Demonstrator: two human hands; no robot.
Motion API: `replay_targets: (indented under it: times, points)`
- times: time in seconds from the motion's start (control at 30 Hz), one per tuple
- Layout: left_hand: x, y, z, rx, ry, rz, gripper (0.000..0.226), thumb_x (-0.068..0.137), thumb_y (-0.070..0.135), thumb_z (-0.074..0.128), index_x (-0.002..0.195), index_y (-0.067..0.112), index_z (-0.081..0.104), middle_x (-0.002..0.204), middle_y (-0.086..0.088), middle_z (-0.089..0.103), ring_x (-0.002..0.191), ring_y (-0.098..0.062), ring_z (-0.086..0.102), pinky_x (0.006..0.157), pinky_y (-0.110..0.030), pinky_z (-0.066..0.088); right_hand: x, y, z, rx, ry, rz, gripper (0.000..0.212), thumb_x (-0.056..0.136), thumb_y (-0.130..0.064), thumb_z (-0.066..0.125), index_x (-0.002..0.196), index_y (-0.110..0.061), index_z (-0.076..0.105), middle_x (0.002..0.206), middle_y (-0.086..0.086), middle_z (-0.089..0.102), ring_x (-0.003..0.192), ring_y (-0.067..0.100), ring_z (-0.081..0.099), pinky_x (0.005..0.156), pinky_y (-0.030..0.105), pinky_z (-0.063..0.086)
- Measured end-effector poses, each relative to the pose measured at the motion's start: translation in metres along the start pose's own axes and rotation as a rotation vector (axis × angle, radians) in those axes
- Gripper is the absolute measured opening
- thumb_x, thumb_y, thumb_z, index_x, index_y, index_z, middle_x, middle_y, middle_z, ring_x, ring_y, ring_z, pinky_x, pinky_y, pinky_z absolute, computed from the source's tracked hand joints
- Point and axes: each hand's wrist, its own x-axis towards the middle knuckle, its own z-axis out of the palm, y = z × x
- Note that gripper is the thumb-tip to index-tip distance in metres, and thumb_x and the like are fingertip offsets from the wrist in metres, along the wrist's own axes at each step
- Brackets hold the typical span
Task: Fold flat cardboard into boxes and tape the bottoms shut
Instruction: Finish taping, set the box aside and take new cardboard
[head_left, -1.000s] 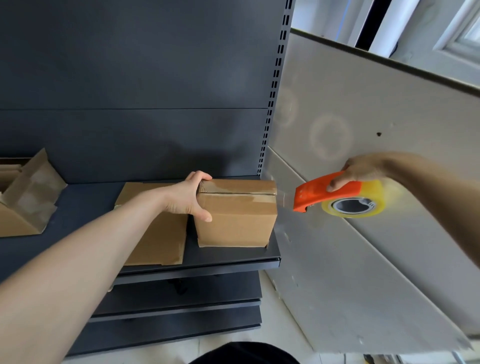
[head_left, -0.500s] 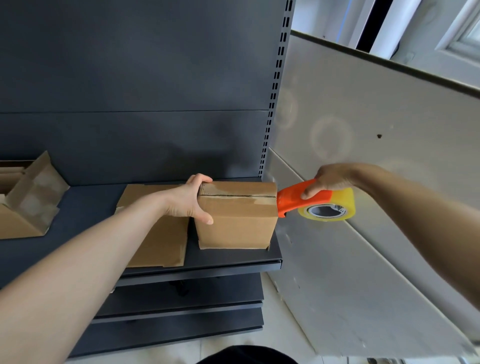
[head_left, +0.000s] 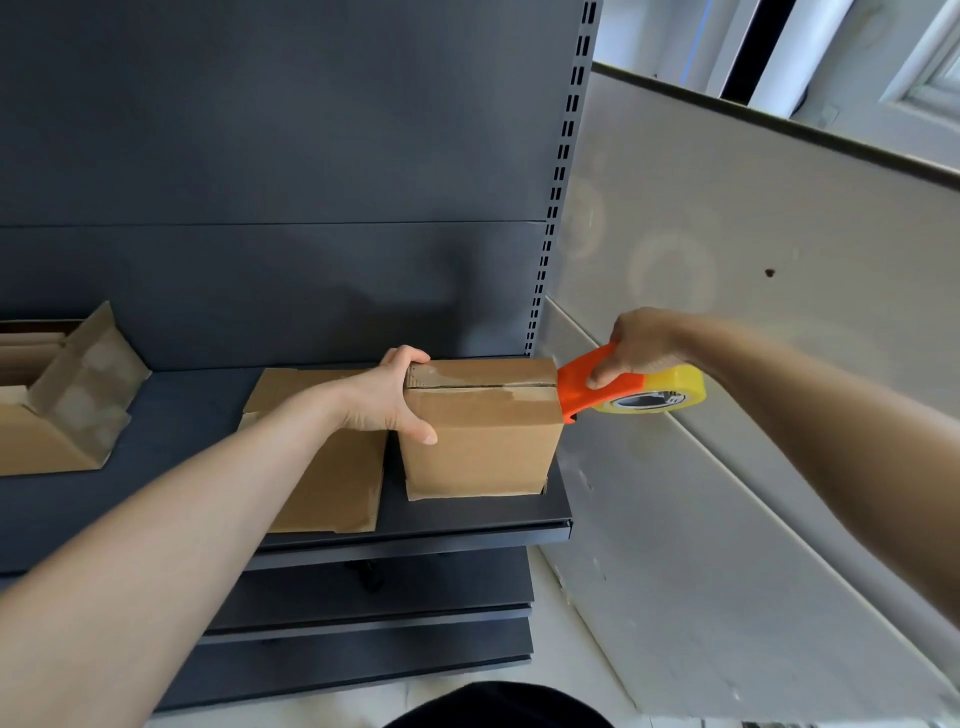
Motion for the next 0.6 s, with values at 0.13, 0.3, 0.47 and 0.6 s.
replay_targets:
  times: [0.13,0.3,0.47,0.6]
  points:
    - [0.000,0.002,-0.001,0.011,0.019,0.003,0.099,0.063,0.031,0.086,0.138,0.028,0.021,0.131,0.007,0.026,0.118,-0.018,0.040,0.098,-0.033,0.042,-0.005,-0.002,0.003,-0.068,0.022,-0.034,0.063,0.074,-0.061,0.067,0.112,-0.010,0.061,0.098,0.007,0.059,0.089,0.029,0.055,0.074,0.031,0.043]
    - [-0.004,0.002,0.000,0.023,0.055,-0.006,0.098,0.062,0.032,0.086,0.137,0.026,0.023,0.129,0.005,0.028,0.116,-0.018,0.042,0.097,-0.034,0.044,-0.007,-0.004,0.009,-0.104,0.070,-0.061,0.050,0.076,-0.061,0.065,0.087,-0.013,0.055,0.075,0.003,0.053,0.079,0.027,0.054,0.065,0.029,0.040]
    - [-0.009,-0.002,0.001,0.029,0.053,-0.020,0.096,0.062,0.032,0.085,0.135,0.029,0.023,0.129,0.005,0.028,0.116,-0.018,0.042,0.092,-0.031,0.044,0.000,0.020,0.021,0.176,-0.038,-0.011,0.054,0.077,-0.056,0.067,0.103,-0.009,0.064,0.103,0.008,0.062,0.092,0.027,0.056,0.077,0.030,0.040]
    - [-0.012,0.000,-0.001,0.039,0.066,-0.036,0.095,0.063,0.032,0.085,0.136,0.027,0.023,0.129,0.005,0.028,0.116,-0.019,0.042,0.092,-0.031,0.043,-0.002,0.014,0.020,-0.003,0.009,-0.086,0.059,0.076,-0.058,0.068,0.111,-0.011,0.063,0.100,0.006,0.061,0.092,0.027,0.057,0.078,0.032,0.044]
